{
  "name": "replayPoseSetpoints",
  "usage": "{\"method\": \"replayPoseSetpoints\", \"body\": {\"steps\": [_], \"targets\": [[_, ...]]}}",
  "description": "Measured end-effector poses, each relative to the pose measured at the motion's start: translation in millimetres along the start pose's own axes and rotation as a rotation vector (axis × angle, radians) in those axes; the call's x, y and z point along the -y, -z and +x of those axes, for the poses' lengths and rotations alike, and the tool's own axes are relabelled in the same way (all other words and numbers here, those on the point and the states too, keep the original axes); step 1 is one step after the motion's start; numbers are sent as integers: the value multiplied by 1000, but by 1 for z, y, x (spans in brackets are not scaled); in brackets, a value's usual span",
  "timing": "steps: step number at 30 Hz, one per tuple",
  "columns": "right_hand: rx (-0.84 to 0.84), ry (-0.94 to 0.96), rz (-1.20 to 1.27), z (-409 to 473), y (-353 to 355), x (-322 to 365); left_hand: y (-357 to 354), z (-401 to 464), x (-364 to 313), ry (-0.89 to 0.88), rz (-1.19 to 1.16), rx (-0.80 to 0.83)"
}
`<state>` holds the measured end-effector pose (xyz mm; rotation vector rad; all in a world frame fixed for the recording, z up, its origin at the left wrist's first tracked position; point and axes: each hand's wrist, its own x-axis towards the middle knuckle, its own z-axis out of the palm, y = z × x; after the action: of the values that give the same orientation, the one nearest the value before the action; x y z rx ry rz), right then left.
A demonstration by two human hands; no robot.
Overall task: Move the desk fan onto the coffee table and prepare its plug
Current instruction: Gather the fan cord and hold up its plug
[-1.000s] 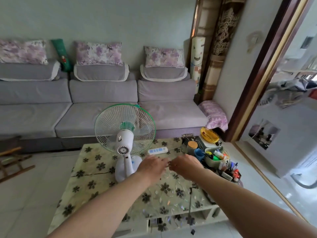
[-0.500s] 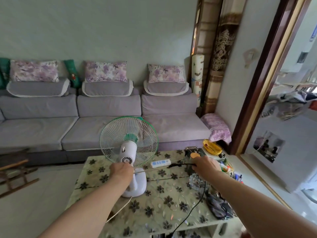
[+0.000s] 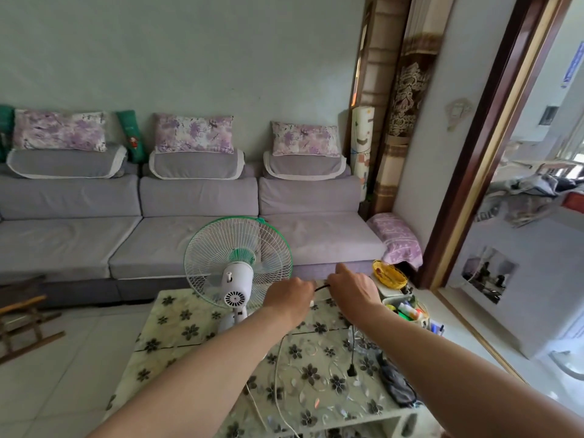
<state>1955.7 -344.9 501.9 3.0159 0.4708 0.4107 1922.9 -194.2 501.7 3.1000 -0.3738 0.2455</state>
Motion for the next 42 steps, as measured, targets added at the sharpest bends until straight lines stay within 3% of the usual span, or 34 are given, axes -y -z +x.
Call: {"method": "replayPoseSetpoints", "body": {"steps": [6,12,17,20,22,24,26,29,33,42], "targets": [[-37,-404,30,-4,9,-30,-11,-15,19,13,52,80],[-121,-669,543,15,12,-33,-26,-32,28,21,139,317],[-173,-1068,1373,31,16,-8,-41,-34,22,11,193,604],[-247,-1114,1539,36,24,-13,-60,-46,27,5,276,811],[-246,-1152,1633,40,27,-17,-67,-51,34,-4,148,883],[-217,-1156,1742,45,25,-13,-58,-51,35,16,-211,759],[-173,-1088,1895,52,19,2,-36,-41,29,54,-526,500],[-97,-1081,2017,59,7,26,2,-15,10,83,-789,203],[-27,-999,2113,56,9,48,19,4,3,227,-1186,62],[-31,-977,1984,62,-15,23,-29,27,9,216,-1074,114]]}}
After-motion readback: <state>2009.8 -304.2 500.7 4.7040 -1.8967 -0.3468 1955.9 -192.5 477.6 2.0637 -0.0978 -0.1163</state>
